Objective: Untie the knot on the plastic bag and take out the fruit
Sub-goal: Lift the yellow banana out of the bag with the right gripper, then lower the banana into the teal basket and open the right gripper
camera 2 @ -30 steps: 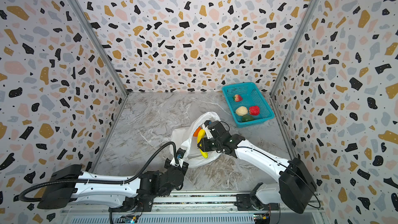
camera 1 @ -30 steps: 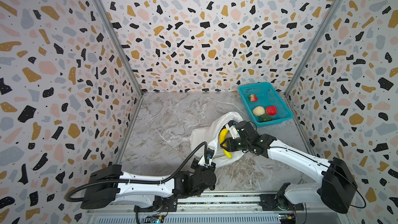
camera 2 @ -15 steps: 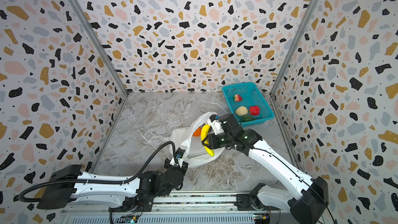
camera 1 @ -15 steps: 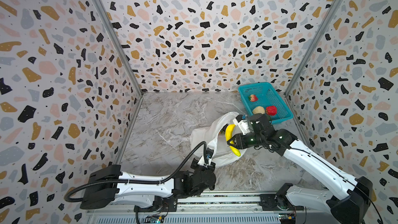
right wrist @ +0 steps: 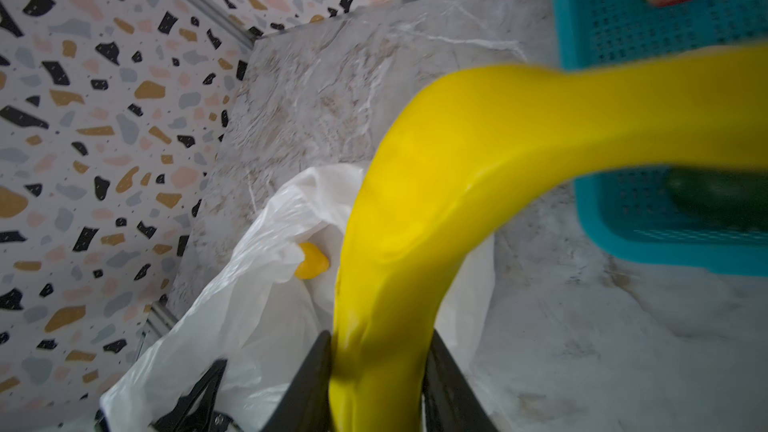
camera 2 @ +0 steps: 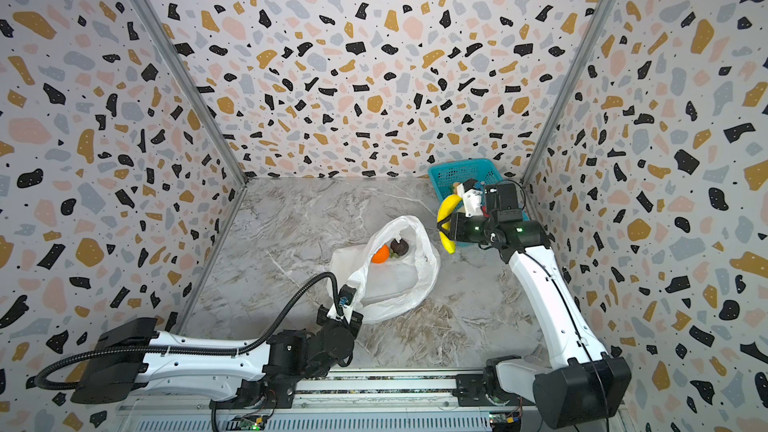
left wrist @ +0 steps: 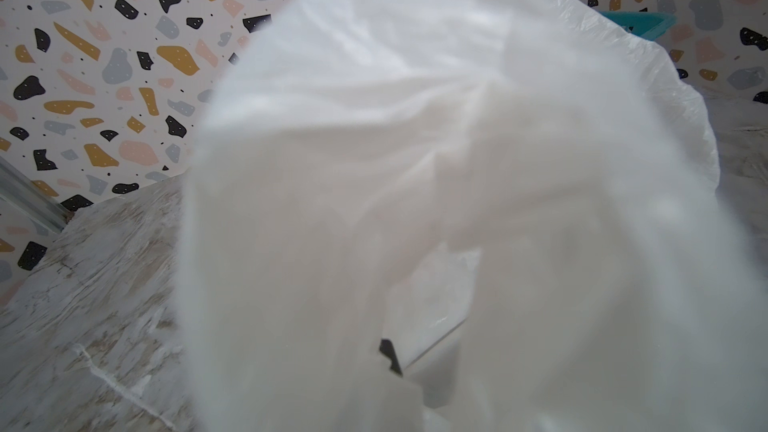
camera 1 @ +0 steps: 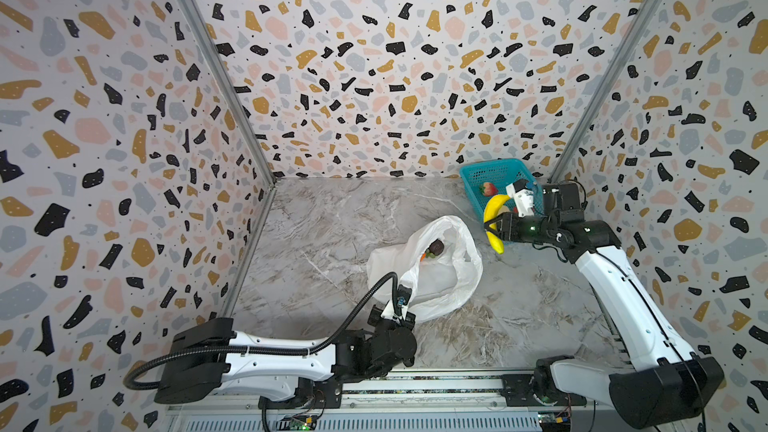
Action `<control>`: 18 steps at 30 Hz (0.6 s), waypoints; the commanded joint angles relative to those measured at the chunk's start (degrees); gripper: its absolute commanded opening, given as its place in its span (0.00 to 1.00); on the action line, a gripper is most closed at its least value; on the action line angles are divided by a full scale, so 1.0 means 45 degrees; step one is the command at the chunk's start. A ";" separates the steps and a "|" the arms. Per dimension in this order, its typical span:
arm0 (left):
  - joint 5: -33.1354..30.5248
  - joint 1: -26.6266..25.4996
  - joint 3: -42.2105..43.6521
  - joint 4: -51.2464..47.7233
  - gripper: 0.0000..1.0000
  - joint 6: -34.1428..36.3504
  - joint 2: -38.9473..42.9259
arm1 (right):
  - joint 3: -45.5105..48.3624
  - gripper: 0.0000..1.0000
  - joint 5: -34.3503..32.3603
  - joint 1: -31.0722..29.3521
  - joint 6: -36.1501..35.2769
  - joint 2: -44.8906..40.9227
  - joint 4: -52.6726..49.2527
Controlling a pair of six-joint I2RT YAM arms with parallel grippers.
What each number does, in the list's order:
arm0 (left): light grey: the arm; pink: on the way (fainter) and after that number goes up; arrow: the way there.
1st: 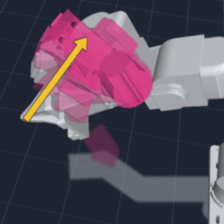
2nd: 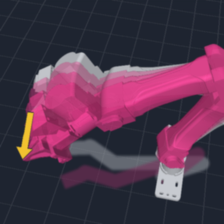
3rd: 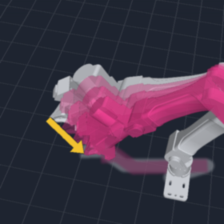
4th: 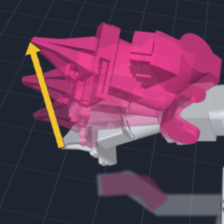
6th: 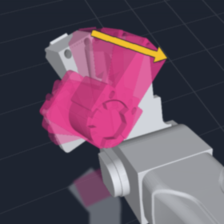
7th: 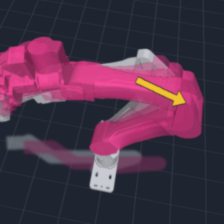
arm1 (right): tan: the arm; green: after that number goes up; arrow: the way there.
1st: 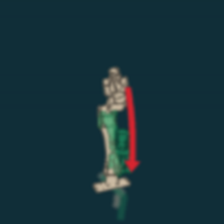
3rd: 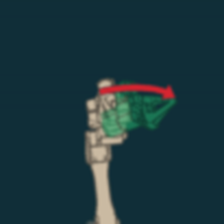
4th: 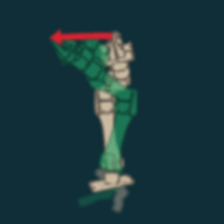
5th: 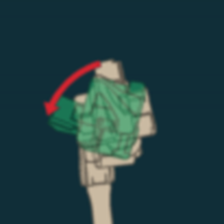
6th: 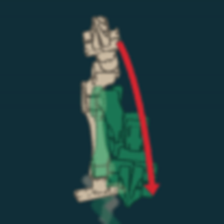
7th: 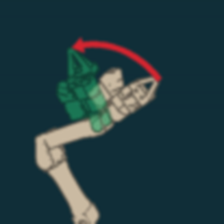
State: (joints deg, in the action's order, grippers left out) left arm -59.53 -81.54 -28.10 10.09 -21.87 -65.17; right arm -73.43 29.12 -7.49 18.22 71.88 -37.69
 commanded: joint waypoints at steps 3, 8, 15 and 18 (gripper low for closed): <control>-0.0096 0.0053 -0.0162 0.0083 0.00 0.0103 -0.0031 | -0.0184 0.35 -0.0460 0.1652 0.0500 0.1330 0.2661; -0.0023 0.0053 -0.0123 0.0082 0.00 0.0154 0.0090 | -0.1242 0.35 -0.1037 0.2628 0.0464 0.3605 0.3726; 0.0031 0.0053 -0.0106 0.0195 0.00 0.0187 0.0125 | -0.3074 0.35 -0.1299 0.2875 0.1121 0.7144 0.4921; 0.0042 0.0053 -0.0067 0.0258 0.00 0.0187 0.0121 | -0.4065 0.35 -0.1345 0.2701 0.1298 0.8618 0.5113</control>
State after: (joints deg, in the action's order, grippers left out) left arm -58.98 -81.54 -28.10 10.13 -21.61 -65.30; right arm -87.83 23.73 5.34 22.50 108.16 -17.10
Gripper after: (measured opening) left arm 0.047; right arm 0.354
